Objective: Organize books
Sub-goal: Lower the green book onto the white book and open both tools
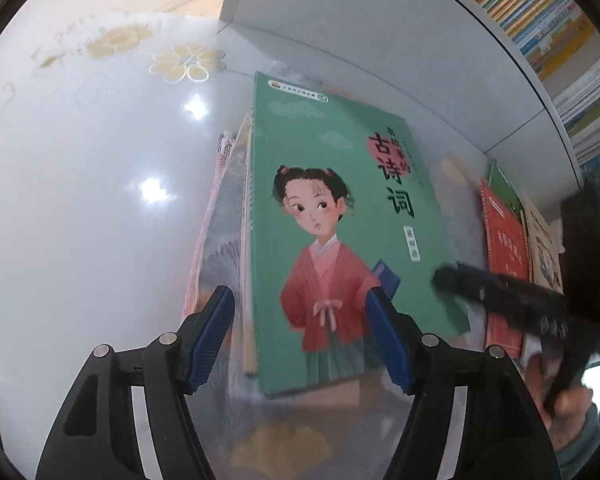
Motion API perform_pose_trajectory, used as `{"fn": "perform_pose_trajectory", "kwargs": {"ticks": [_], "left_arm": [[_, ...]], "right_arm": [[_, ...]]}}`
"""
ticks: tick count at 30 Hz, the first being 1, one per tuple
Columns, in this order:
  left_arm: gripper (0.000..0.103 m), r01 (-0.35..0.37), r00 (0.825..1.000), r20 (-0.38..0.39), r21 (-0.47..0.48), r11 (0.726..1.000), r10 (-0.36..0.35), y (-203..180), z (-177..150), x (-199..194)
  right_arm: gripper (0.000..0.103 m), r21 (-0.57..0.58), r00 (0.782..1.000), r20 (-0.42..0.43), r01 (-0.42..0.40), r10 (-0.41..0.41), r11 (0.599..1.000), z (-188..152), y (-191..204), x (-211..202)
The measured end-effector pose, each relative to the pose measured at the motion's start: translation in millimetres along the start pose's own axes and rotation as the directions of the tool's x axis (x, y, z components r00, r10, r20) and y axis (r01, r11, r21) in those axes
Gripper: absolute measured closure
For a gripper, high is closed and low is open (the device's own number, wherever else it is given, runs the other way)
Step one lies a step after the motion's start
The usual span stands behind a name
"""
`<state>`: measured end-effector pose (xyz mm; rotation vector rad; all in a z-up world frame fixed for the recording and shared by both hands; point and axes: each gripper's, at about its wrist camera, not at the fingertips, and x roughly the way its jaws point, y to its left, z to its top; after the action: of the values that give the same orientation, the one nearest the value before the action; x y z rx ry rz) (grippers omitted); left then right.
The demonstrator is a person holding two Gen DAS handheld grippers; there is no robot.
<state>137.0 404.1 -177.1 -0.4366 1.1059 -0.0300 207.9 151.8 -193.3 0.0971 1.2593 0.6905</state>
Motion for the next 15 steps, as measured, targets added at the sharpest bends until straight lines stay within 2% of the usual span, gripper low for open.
{"fn": "perform_pose_trajectory", "kwargs": {"ticks": [1, 4, 8, 13, 15], "left_arm": [[0.036, 0.004, 1.0, -0.003, 0.008, 1.0, -0.004, 0, 1, 0], [0.036, -0.049, 0.999, 0.0, 0.034, 0.998, 0.049, 2, 5, 0], [0.036, -0.032, 0.999, -0.015, 0.02, 0.999, 0.033, 2, 3, -6], [0.036, -0.142, 0.987, 0.078, 0.058, 0.988, 0.137, -24, -23, -36], [0.036, -0.137, 0.986, 0.102, 0.063, 0.989, 0.13, -39, -43, -47]], "right_arm": [[0.064, -0.008, 1.0, -0.007, -0.003, 0.003, 1.0, -2, 5, 1], [0.061, -0.055, 0.999, -0.003, 0.04, -0.04, 0.998, -9, 26, 3], [0.059, -0.086, 0.998, 0.003, 0.066, -0.066, 0.994, -17, 45, 3], [0.059, -0.047, 0.998, -0.01, 0.058, -0.059, 0.997, -28, 27, -16], [0.058, -0.08, 0.996, 0.014, 0.094, -0.093, 0.992, -43, 26, -38]]}}
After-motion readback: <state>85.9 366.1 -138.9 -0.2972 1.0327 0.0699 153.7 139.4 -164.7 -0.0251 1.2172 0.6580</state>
